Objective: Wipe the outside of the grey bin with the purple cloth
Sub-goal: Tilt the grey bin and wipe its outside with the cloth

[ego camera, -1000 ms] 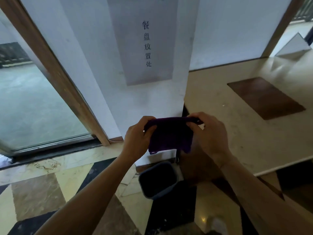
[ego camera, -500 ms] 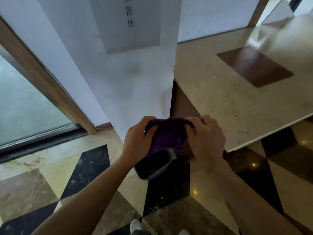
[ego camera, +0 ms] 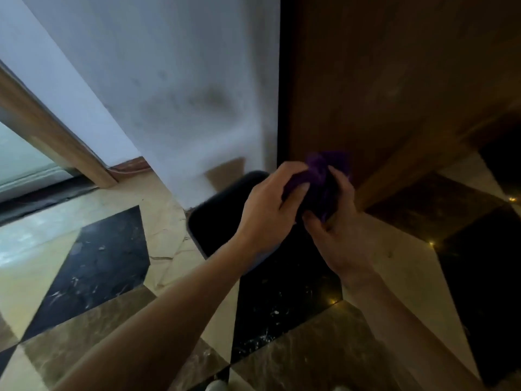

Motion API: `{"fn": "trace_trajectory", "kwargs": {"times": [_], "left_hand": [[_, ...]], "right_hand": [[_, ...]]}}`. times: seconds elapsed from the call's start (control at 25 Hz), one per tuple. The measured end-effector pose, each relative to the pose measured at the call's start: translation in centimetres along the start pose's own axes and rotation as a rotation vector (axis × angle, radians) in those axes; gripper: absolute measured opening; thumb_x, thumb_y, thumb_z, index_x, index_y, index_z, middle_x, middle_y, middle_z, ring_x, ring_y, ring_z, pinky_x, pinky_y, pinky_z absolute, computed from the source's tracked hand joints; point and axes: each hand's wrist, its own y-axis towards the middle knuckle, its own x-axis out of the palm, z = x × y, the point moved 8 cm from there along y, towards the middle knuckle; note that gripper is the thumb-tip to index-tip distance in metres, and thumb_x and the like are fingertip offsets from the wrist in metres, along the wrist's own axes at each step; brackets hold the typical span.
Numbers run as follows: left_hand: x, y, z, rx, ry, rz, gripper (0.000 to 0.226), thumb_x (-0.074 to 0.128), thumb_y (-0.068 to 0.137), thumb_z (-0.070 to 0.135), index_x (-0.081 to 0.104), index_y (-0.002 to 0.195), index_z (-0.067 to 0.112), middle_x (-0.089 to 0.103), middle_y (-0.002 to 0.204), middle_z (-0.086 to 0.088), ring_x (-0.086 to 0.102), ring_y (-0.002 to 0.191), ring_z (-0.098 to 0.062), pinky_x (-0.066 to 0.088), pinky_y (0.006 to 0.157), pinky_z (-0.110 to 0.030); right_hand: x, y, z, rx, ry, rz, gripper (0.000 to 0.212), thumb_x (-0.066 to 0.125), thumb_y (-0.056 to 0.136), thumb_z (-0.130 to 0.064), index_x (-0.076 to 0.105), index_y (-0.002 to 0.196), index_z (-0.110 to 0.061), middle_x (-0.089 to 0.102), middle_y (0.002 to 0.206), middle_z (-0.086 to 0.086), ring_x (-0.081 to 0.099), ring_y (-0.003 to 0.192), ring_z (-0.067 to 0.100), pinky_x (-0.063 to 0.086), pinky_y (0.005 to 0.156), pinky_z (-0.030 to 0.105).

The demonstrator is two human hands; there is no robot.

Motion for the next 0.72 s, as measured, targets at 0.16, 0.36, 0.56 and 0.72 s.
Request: {"fn": "trace_trajectory", "kwargs": {"times": [0.16, 0.36, 0.56, 0.72], "left_hand": [[7.1, -2.8, -7.8, 0.053, -0.152, -0.223, 0.023, 0.058, 0.094, 0.018, 0.056, 0.116, 0.025, 0.063, 0.100, 0.014, 0.063, 0.094, 0.001, 0.052, 0.070, -0.013], [9.3, -7.3, -15.1, 0.160, 0.058, -0.371, 0.034, 0.052, 0.093, 0.045, 0.055, 0.124, 0.030, 0.063, 0.113, 0.014, 0.060, 0.104, -0.002, 0.049, 0.089, -0.025], [4.1, -10.8, -22.5, -0.047, 0.967, -0.261, 0.063, 0.033, 0.090, 0.065, 0.036, 0.140, 0.025, 0.061, 0.124, -0.005, 0.062, 0.107, -0.027, 0.049, 0.084, -0.041], [3.9, -12.2, -24.8, -0.005, 1.011, -0.312, 0.051, 0.016, 0.096, 0.056, 0.045, 0.118, 0.020, 0.069, 0.074, -0.004, 0.067, 0.060, -0.026, 0.054, 0.054, -0.035]], "right_hand": [[4.5, -2.5, 9.4, -0.123, 0.034, 0.157, 0.095, 0.081, 0.072, -0.043, 0.020, 0.143, -0.035, 0.029, 0.154, 0.008, 0.031, 0.144, 0.044, 0.040, 0.106, 0.062], [8.5, -5.8, 15.7, -0.271, -0.021, 0.462, 0.059, 0.068, 0.087, -0.032, 0.035, 0.131, -0.012, 0.045, 0.131, 0.033, 0.048, 0.120, 0.053, 0.043, 0.096, 0.064], [11.7, -8.6, 17.0, -0.175, -0.007, 0.415, 0.055, 0.061, 0.089, -0.022, 0.037, 0.136, -0.006, 0.042, 0.140, 0.020, 0.047, 0.126, 0.046, 0.040, 0.101, 0.061], [13.2, -10.1, 18.1, -0.104, 0.033, 0.404, 0.058, 0.058, 0.091, -0.030, 0.035, 0.140, -0.009, 0.040, 0.144, 0.021, 0.045, 0.130, 0.044, 0.040, 0.103, 0.059]]}}
